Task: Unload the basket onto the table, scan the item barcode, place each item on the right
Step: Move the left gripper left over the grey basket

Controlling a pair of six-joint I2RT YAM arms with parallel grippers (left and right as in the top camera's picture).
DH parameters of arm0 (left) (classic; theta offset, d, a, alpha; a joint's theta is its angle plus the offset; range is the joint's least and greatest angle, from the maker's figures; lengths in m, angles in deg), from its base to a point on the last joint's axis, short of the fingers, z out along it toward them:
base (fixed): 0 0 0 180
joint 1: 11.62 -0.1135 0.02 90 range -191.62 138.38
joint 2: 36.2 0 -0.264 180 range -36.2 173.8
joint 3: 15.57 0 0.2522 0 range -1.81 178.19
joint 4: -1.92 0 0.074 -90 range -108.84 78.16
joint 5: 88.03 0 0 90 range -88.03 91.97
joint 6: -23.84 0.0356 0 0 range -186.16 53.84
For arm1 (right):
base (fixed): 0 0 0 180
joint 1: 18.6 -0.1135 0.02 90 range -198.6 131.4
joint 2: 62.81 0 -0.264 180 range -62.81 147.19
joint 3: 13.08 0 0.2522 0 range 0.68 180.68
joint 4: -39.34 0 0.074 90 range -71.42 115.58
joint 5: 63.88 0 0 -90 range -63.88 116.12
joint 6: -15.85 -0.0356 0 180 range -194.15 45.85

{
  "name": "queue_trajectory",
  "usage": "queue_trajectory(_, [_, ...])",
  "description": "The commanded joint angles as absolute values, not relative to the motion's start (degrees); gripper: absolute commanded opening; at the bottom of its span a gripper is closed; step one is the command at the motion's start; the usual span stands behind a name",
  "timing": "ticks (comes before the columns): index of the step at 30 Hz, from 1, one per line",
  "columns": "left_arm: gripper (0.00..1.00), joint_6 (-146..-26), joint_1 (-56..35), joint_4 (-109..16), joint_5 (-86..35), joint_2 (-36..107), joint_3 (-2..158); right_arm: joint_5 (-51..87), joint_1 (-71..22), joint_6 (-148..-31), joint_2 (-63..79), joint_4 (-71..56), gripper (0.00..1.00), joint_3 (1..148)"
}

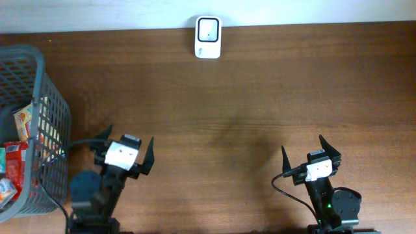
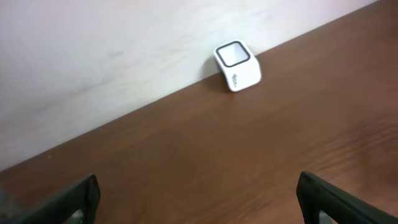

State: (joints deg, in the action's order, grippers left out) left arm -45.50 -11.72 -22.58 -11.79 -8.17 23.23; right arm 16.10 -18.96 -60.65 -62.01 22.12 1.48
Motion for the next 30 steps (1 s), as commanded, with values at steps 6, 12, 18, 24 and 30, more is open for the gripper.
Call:
queue_trajectory(6, [0.99, -43.0, -11.5, -38.3, -19.9, 13.1, 50.7, 16.2, -19.1, -61.1, -62.4, 21.9, 0.99, 1.0])
queue_trajectory(12, [0.99, -43.4, -11.5, -50.5, -23.8, 23.1, 65.1, 16.2, -19.1, -61.1, -62.4, 21.9, 0.99, 1.0])
queue_trajectory(18, [0.99, -43.4, -11.5, -51.8, -29.7, 24.9, 65.0, 16.2, -19.1, -61.1, -62.4, 21.9, 0.99, 1.0])
queue_trajectory(24, [0.99, -44.6, -11.5, -50.2, -32.7, 25.0, 65.0, 16.2, -19.1, -61.1, -62.4, 21.9, 0.99, 1.0])
queue_trajectory(30, [0.99, -58.6, -11.5, -47.4, -16.3, 25.0, 65.5, 16.2, -19.1, -61.1, -62.4, 21.9, 0.99, 1.0])
